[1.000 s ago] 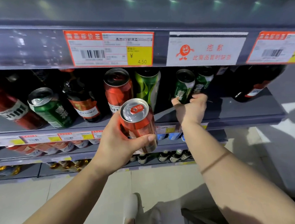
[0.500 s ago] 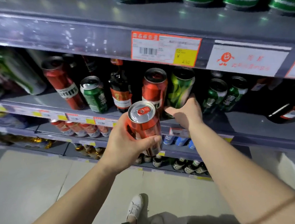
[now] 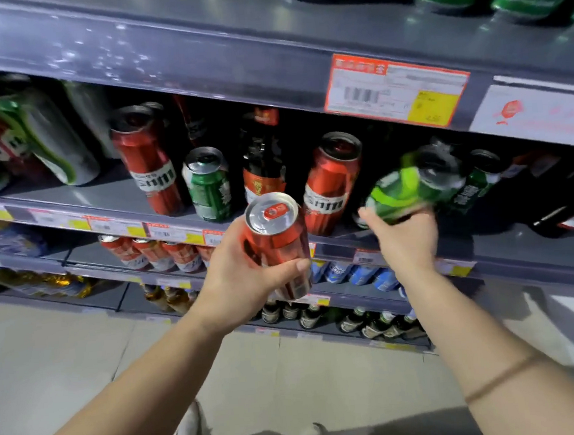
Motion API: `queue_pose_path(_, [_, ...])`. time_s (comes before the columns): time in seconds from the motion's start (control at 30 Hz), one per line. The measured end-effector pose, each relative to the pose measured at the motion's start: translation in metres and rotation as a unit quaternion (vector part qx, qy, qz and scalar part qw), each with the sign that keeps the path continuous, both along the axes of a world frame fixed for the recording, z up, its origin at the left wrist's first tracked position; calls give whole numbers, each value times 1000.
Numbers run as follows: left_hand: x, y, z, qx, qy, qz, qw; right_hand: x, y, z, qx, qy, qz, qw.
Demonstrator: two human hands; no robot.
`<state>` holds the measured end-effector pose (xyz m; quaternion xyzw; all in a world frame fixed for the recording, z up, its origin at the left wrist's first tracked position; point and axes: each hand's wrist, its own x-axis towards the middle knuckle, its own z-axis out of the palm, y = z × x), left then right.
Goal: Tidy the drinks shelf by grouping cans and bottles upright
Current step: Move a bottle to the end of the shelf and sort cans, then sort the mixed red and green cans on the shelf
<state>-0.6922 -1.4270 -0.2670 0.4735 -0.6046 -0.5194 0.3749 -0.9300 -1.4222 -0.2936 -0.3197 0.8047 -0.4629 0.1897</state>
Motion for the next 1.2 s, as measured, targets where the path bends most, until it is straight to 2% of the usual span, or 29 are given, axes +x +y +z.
queue_pose_path(0.07, [16, -8, 3, -4, 1, -3, 1000, 19, 13, 7, -73, -20, -16, 997])
queue_pose_path(0.13, [36, -19, 1, -3, 8, 4, 1000, 41, 28, 16, -108, -16, -22, 994])
queue_pose_path(0.27, [79, -39, 2, -12, 11, 28, 999, 99, 52, 21, -120, 4, 10, 993])
queue_pose_path(0.57, [195, -96, 9, -29, -19, 92, 995, 231, 9, 3, -141, -92, 104, 980])
queue_pose_path(0.8, [217, -166, 15, -57, -84, 118, 988, 281, -16, 11, -82, -44, 125, 988])
queue_pose_path(0.9, [207, -184, 3, -23, -89, 104, 990, 286, -18, 11, -64, -36, 130, 989])
queue_pose_path(1.2, [194, -192, 3, -12, -107, 52, 993, 293, -34, 9, -3, -28, 145, 989])
